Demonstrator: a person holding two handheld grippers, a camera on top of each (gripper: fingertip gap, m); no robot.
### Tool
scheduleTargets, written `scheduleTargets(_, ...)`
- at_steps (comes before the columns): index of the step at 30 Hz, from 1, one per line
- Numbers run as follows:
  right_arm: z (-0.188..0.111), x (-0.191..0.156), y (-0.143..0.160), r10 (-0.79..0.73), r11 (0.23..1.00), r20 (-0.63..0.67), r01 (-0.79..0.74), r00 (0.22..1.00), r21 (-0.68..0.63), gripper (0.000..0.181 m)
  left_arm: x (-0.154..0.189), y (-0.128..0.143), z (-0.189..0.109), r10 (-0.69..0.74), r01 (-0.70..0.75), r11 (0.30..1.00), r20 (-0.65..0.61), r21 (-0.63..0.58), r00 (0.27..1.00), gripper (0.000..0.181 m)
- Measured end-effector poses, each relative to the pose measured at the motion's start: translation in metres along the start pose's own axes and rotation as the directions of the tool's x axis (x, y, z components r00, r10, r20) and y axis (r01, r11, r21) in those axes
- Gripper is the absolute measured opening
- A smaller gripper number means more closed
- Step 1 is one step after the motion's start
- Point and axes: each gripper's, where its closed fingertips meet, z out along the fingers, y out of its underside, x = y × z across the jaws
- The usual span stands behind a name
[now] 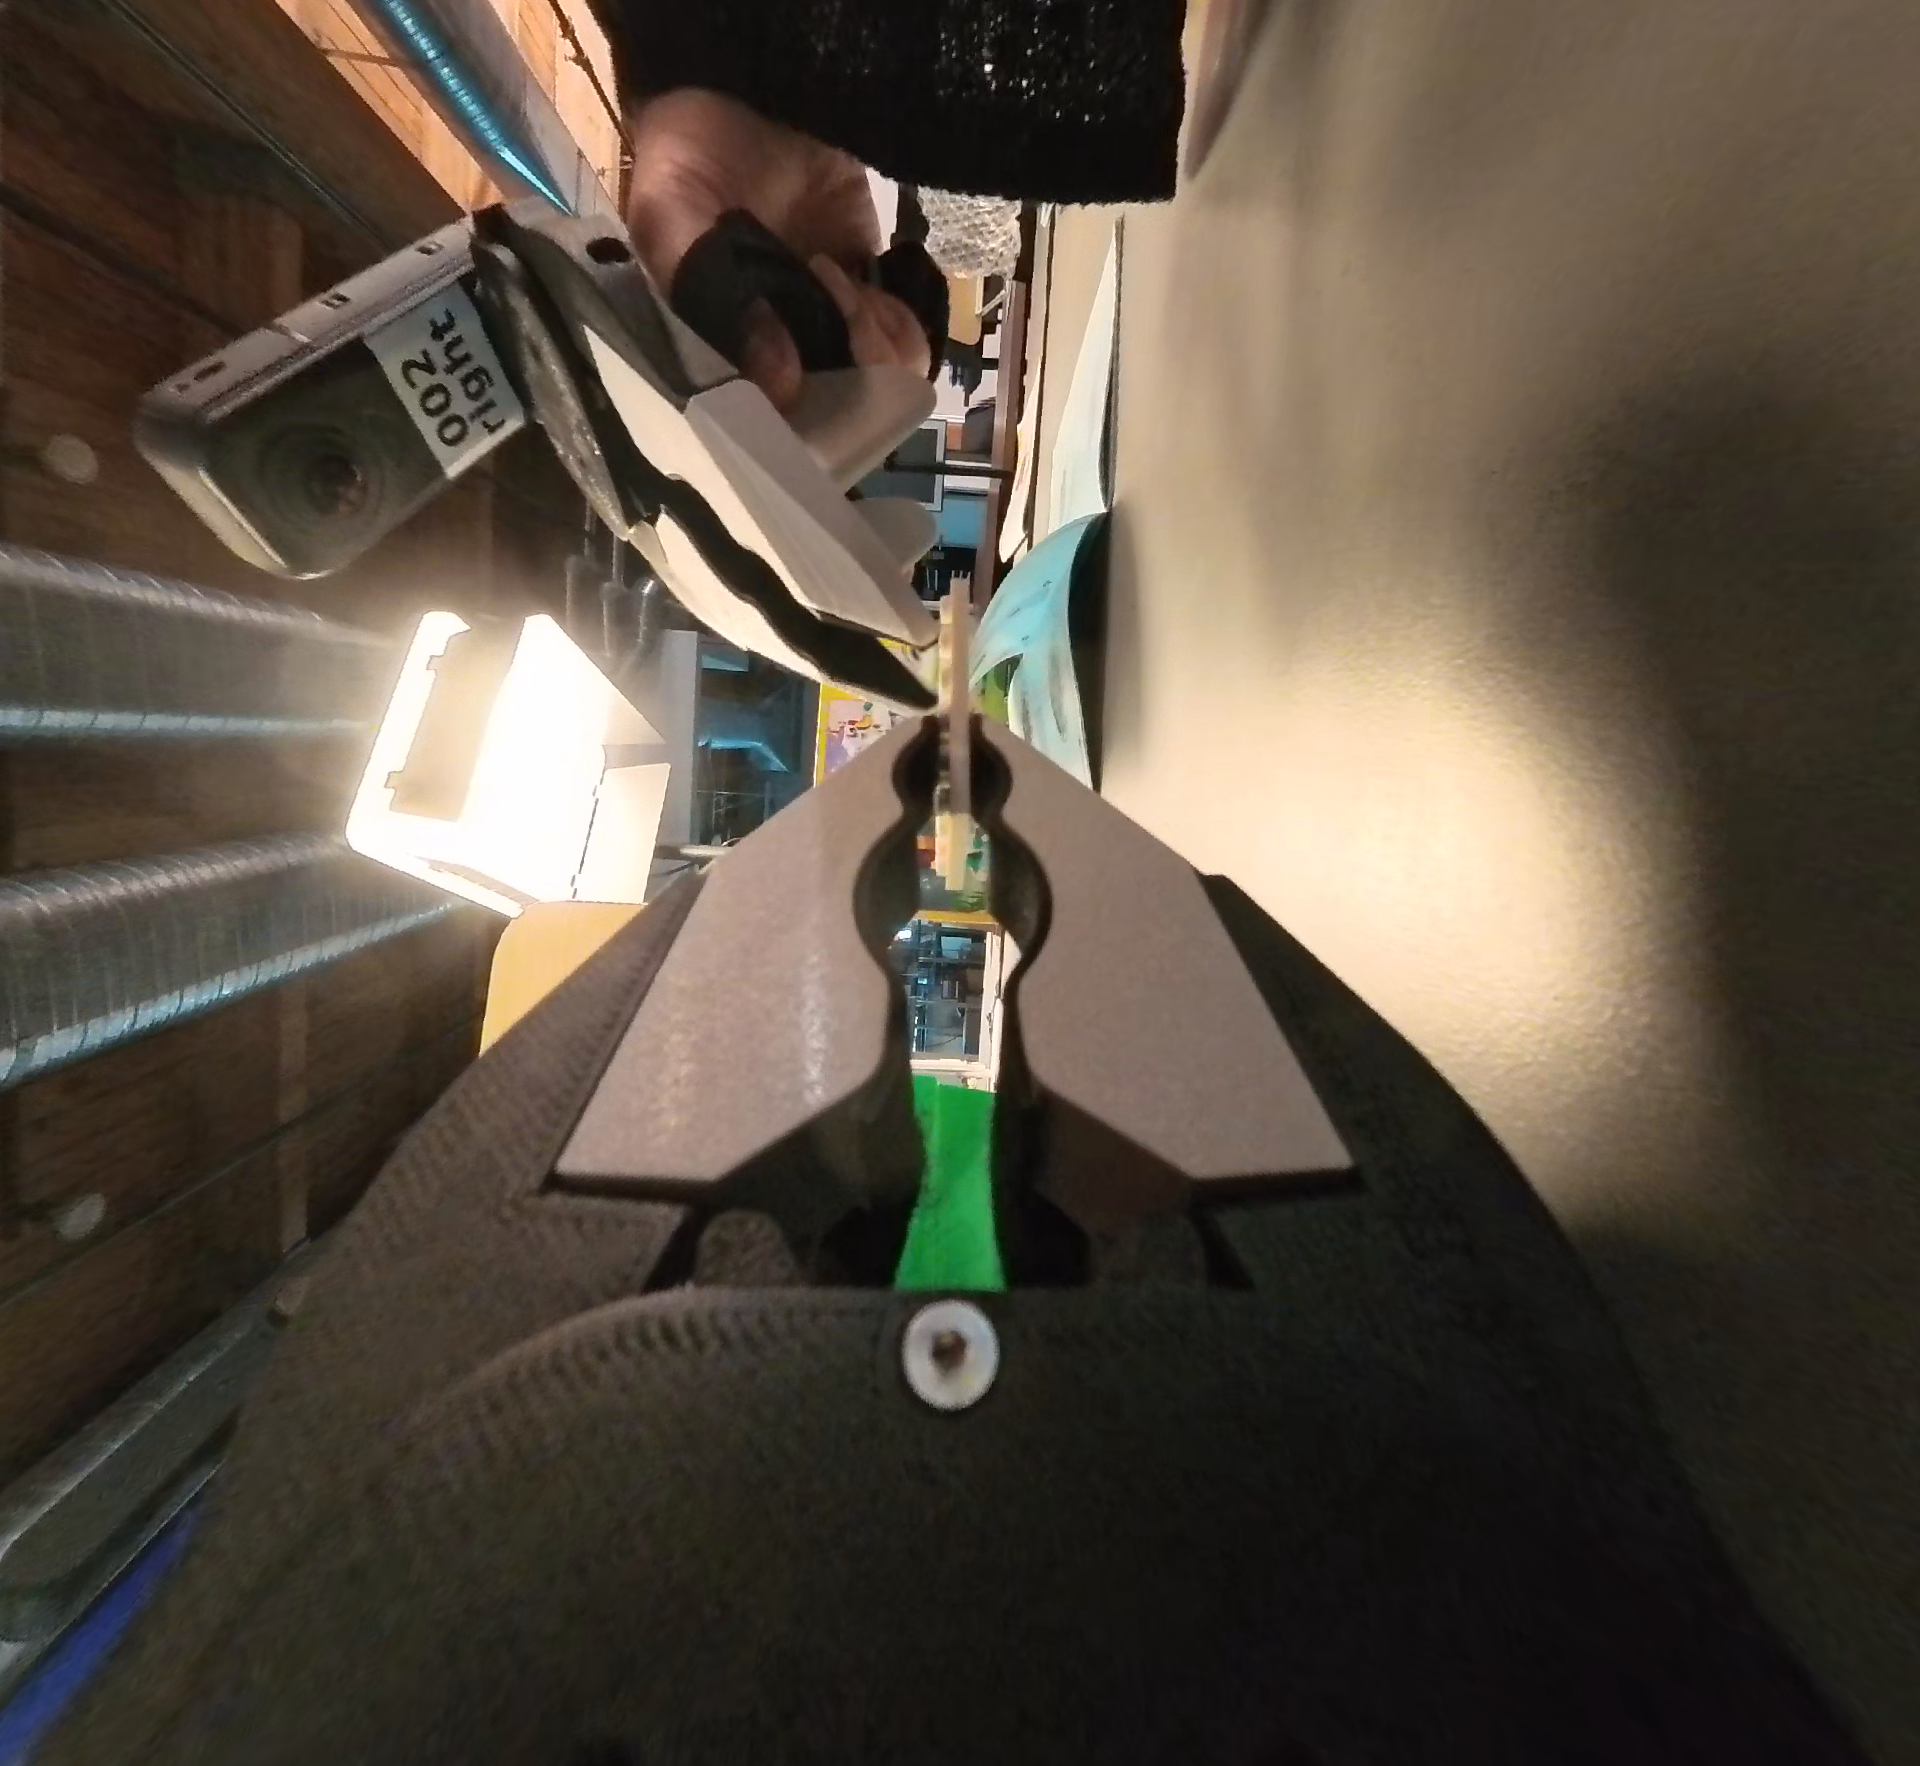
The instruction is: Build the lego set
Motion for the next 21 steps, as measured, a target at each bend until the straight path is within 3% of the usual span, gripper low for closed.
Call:
scheduleTargets(8,-0.001,0.001,0.001,0.002,1.0,-0.016,-0.002,1.0,0.003,0.017,-0.001,0.002,0.001,0.0,0.0,1.0,0.003,-0.007,1.0,0.004)
scheduleTargets(13,-0.019,0.012,0.013,0.089,0.996,-0.137,-0.085,0.987,0.038,0.025,0.004,0.01,0.005,0.019,-0.021,0.998,-0.023,-0.058,1.0,0.004)
scheduleTargets(21,-0.034,-0.012,0.081,0.355,0.934,-0.303,-0.348,0.885,0.078,0.026,0.008,0.01,0.008,0.016,-0.019,0.998,-0.047,-0.064,0.999,0.004)
